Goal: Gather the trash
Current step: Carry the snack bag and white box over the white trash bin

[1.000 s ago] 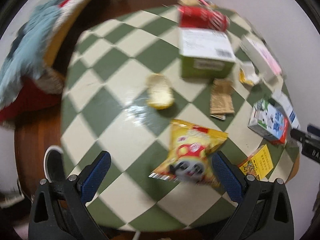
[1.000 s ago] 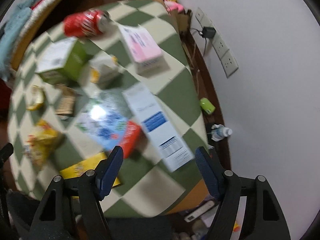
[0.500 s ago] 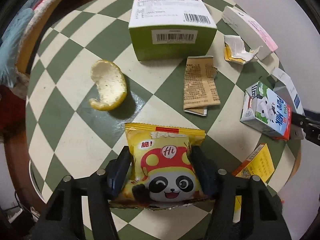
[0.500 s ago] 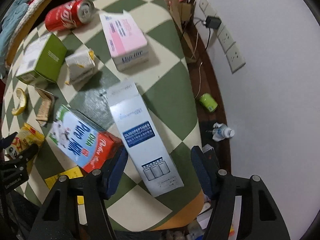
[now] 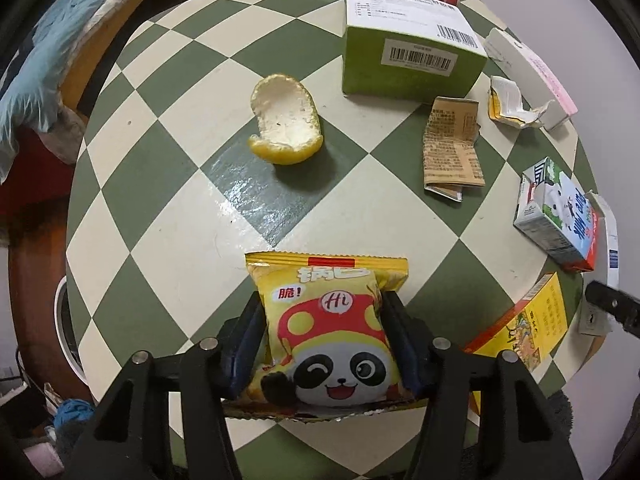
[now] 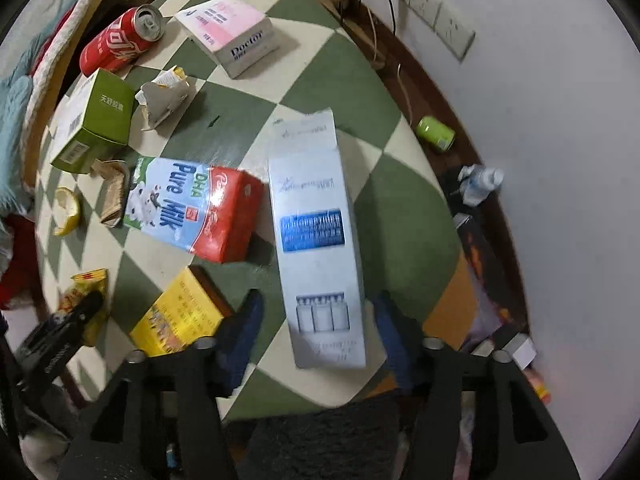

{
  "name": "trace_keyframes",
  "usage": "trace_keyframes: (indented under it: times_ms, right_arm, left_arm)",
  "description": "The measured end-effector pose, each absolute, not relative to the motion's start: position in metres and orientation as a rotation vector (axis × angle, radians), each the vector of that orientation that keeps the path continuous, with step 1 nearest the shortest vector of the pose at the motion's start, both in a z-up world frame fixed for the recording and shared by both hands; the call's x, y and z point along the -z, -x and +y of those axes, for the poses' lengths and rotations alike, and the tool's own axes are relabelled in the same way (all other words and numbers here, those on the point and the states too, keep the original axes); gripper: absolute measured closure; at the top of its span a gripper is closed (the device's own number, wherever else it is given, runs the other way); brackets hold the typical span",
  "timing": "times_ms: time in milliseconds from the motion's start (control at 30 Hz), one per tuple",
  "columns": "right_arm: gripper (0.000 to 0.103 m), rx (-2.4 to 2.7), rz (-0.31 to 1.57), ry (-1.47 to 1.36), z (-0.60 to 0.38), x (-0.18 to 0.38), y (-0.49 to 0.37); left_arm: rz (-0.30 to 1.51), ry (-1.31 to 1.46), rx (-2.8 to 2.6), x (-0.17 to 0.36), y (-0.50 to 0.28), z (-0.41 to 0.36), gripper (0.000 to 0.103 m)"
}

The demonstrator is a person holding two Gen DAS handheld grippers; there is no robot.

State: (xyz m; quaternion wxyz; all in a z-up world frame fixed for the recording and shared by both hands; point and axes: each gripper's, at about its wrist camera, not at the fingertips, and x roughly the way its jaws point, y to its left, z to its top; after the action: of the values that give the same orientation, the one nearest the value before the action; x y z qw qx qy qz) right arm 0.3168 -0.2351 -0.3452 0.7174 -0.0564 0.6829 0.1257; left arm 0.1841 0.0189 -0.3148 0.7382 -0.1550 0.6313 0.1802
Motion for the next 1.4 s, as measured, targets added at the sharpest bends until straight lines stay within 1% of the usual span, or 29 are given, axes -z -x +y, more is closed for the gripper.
trace_keyframes:
  times_ms: [133,167,233,267,433,533,667,867,1067,1200,1300,1400]
  right_arm:
    - [0.044,-0.264,1.473,0.193,-0.222,0.346,-0.322]
    - [0.053,-0.261,1.467,0.207,-0.219,0.348,-0.321]
    - [0.063,-0.244,1.451,0.236,-0.214,0.350,-0.323]
    - [0.065,-0.239,1.441,0.241,-0.212,0.349,-0.322]
    - [0.066,-0.222,1.435,0.225,-0.212,0.347,-0.322]
    - [0.066,-0.225,1.429,0.194,-0.216,0.340,-0.320]
    - [0.066,-0.256,1.383,0.150,-0.218,0.317,-0.307]
    - [0.066,-0.355,1.276,0.102,-0.201,0.258,-0.272]
    - [0.066,-0.497,1.164,0.092,-0.145,0.193,-0.243]
    - [0.066,-0.606,1.102,0.105,-0.093,0.158,-0.215]
    - [0.066,-0.697,1.084,0.124,-0.044,0.142,-0.189]
    - [0.066,-0.804,1.099,0.161,0.019,0.149,-0.153]
  left_arm:
    - [1.371,0.331,-0.399,0.315,-0.181,0.017,0.049]
    - [1.366,0.331,-0.399,0.312,-0.183,0.020,0.049]
    - [1.355,0.335,-0.400,0.311,-0.180,0.020,0.050]
    - [1.351,0.334,-0.402,0.315,-0.188,0.019,0.050]
    - [1.340,0.332,-0.412,0.315,-0.193,0.015,0.052]
    - [1.310,0.330,-0.419,0.298,-0.188,0.017,0.052]
    - [1.238,0.319,-0.429,0.262,-0.176,0.022,0.053]
    - [1.083,0.289,-0.455,0.190,-0.153,0.035,0.053]
    - [0.944,0.290,-0.516,0.127,-0.118,0.085,0.053]
    - [0.885,0.304,-0.577,0.103,-0.081,0.124,0.053]
    - [0.864,0.333,-0.634,0.097,-0.042,0.160,0.053]
    - [0.867,0.385,-0.692,0.108,-0.002,0.199,0.053]
